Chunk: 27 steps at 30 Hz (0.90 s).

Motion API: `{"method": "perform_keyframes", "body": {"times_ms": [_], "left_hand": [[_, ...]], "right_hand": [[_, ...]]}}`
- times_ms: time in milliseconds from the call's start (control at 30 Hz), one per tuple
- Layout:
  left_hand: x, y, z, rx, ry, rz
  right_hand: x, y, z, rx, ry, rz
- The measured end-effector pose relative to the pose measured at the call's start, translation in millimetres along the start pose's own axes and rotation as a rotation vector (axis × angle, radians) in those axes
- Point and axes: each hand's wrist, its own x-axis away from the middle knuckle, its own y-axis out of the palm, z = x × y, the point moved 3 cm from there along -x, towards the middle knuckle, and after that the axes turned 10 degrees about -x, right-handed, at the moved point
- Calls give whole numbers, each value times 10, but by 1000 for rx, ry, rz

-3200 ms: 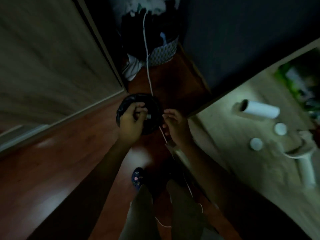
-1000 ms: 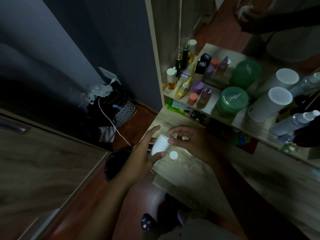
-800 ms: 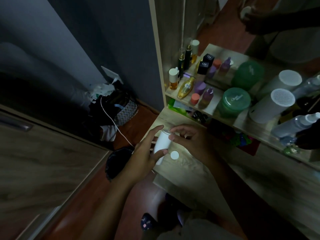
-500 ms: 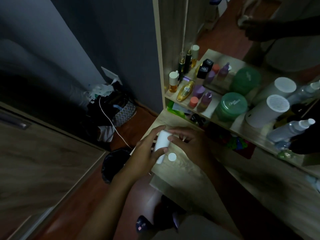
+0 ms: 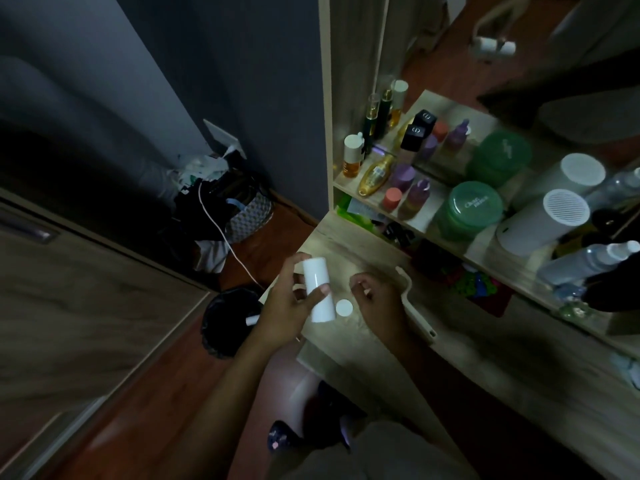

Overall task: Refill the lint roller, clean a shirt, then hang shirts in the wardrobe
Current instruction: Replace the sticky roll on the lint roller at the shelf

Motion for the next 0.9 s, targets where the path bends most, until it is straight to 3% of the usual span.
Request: {"method": "perform_keyframes", "body": {"times_ms": [167,333,533,900], "left_hand": [[-57,-52,-96,237,-203,91],[-54,-76,-121,492,-399,79],[-22,-128,-91,530,-435,121],[-9,-203,-91,624,-476,119]], "right_hand": [[3,315,545,311,27,-146],[-21,494,663,440,51,-147],[-104,598,703,645,29,-164],[-137,625,799,643,52,-151]]}}
